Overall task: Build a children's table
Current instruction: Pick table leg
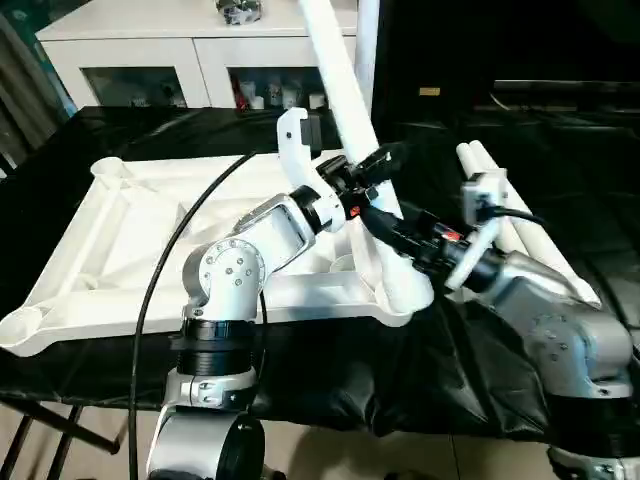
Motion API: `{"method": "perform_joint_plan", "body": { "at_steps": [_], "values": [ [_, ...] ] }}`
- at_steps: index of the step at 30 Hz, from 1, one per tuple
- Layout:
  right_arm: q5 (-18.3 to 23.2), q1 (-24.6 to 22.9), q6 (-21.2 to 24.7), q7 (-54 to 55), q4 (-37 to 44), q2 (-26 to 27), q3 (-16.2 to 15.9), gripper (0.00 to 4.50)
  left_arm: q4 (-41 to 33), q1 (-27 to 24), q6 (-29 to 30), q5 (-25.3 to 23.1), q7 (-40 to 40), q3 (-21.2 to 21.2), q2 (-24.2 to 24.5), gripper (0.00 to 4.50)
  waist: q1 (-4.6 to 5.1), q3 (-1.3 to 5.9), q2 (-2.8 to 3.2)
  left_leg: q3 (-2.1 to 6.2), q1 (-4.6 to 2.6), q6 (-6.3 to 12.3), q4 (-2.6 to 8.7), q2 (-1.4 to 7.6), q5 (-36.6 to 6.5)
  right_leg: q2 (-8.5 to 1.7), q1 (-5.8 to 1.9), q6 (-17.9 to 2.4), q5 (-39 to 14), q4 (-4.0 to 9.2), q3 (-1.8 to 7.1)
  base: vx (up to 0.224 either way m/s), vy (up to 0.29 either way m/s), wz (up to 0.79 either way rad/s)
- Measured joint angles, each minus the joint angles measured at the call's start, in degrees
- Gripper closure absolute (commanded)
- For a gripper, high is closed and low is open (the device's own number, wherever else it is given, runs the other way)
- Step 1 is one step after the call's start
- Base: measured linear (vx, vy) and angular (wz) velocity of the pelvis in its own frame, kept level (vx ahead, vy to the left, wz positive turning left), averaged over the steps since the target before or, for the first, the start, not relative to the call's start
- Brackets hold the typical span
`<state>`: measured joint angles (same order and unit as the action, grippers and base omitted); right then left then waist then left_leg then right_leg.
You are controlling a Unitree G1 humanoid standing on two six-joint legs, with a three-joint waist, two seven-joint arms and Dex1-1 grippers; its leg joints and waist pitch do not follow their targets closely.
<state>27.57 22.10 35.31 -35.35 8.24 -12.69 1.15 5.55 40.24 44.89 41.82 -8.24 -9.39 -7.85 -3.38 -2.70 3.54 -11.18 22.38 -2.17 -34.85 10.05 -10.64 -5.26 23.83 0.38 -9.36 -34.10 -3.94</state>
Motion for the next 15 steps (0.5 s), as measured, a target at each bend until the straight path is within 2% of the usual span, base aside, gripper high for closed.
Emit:
{"method": "perform_joint_plan", "body": {
  "at_steps": [7,8,12,13,15],
  "values": [
    [-1.31,0.73,-0.77,2.66,-0.14,1.23,-1.18,2.68,0.01,0.13,-1.05,-0.08,1.87,-0.65,0.0,2.62,-0.21,0.0,0.0,0.02,0.09,0.05,0.0,-0.01,-0.04,0.0,0.0,-0.03,0.01,0.04,0.0,0.0,0.0,0.0],
    [-1.33,0.74,-0.82,2.77,-0.18,1.3,-1.2,2.12,0.01,0.13,-1.13,-0.15,1.93,-0.62,0.01,2.62,-0.2,0.0,0.0,0.02,0.1,0.06,0.0,-0.01,-0.04,0.0,0.0,-0.12,0.07,0.04,0.0,0.0,0.0,0.0],
    [-1.09,1.14,-0.84,2.72,-0.49,1.15,-0.98,1.92,0.4,0.14,-2.96,-1.22,1.52,-0.07,0.11,2.62,-0.15,0.0,-0.01,0.02,0.13,0.07,0.01,-0.01,-0.05,0.0,0.04,-0.23,0.14,0.04,-0.01,0.0,0.0,0.0],
    [-0.79,1.16,-0.72,2.2,-0.49,0.78,-0.84,1.72,0.42,0.14,-3.26,-1.38,1.02,0.2,0.25,2.62,-0.15,-0.01,-0.01,0.02,0.12,0.07,0.0,-0.01,-0.05,0.0,0.03,-0.22,0.13,0.04,0.0,0.0,0.0,0.0],
    [0.35,1.19,0.48,-0.55,-0.55,-1.7,-0.9,1.61,0.43,0.18,-2.81,-1.24,-2.11,1.4,1.07,2.62,-0.31,-0.01,-0.01,0.02,0.13,0.07,0.0,-0.02,-0.05,0.0,0.01,-0.2,0.12,0.05,0.0,0.0,0.0,0.0]
  ]
}}
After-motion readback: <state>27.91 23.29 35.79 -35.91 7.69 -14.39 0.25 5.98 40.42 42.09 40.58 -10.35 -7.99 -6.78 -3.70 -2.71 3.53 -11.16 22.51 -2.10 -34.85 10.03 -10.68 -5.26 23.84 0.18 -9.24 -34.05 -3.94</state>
